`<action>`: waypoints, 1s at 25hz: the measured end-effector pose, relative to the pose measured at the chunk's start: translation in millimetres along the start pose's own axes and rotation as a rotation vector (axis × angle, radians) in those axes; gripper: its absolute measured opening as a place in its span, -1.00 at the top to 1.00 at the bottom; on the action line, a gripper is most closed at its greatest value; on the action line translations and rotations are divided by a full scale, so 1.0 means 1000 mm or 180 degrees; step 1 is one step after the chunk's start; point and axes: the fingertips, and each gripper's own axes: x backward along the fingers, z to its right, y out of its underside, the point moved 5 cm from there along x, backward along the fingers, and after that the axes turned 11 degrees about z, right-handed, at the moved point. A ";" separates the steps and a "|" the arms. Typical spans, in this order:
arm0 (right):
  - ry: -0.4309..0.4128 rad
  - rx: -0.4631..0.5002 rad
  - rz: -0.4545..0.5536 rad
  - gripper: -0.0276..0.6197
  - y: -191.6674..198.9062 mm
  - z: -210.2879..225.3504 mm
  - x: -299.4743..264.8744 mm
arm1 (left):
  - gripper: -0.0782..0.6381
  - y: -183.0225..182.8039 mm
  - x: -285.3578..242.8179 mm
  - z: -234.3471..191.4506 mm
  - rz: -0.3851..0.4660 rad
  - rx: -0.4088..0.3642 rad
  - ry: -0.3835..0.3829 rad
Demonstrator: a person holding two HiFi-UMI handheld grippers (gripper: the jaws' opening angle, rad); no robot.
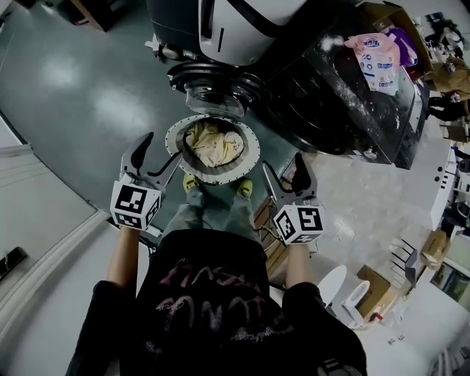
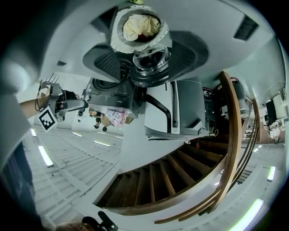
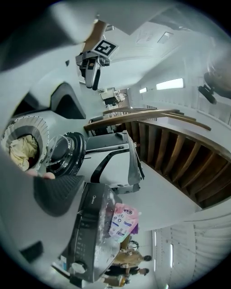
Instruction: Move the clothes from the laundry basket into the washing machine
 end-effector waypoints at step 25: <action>-0.0743 0.0402 -0.0538 -0.28 0.055 0.048 -0.040 | -0.13 0.040 -0.061 0.034 -0.0675 -0.0767 0.0382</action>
